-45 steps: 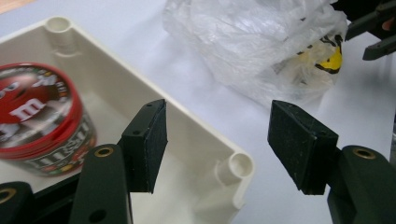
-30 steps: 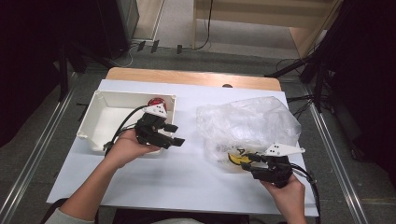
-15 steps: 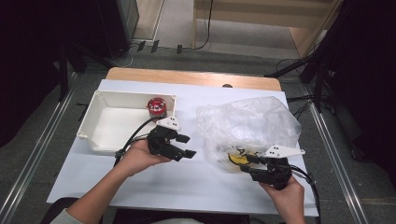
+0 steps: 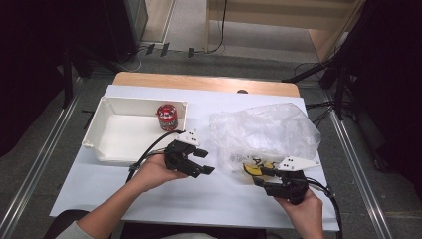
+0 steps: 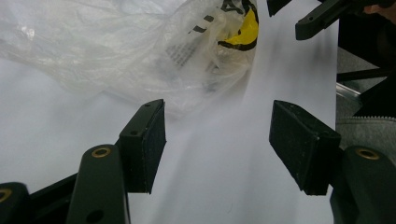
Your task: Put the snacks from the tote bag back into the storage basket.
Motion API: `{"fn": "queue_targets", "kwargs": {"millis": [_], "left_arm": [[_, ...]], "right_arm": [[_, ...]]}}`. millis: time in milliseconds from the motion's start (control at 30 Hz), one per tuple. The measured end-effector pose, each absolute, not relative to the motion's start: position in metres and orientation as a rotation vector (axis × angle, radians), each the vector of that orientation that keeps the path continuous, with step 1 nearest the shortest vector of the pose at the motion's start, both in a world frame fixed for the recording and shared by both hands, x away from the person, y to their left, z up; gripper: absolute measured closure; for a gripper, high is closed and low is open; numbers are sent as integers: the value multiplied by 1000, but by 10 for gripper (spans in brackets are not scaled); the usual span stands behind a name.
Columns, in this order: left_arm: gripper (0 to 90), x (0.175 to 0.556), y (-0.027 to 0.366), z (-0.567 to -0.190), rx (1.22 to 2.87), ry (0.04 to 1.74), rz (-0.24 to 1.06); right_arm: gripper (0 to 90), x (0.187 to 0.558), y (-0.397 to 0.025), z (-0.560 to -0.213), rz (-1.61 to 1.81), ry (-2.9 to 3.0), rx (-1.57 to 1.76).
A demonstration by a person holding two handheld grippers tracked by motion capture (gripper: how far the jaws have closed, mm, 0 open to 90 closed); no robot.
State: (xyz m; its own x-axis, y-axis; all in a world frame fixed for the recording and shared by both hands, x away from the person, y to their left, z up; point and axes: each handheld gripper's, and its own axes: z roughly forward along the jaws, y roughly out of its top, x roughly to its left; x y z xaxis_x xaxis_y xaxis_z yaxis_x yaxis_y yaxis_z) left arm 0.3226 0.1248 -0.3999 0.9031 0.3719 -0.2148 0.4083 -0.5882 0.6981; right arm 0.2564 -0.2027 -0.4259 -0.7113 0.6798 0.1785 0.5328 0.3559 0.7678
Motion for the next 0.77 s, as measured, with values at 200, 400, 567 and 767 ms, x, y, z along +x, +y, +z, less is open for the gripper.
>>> {"fn": "queue_targets", "kwargs": {"millis": [200,400,567,767], "left_arm": [[371,325,124,-405,2271,564,-83],[371,326,124,-407,2278,574,-90],[371,326,124,-408,2296,576,-78],[370,327,124,-410,2308,574,-85]], "right_arm": [[534,256,-202,-427,1279,2450,1103],[534,257,-202,-428,1273,2456,1098],[534,257,-201,-428,1272,2459,1096],[529,257,-201,-428,1275,2461,1093]]}}
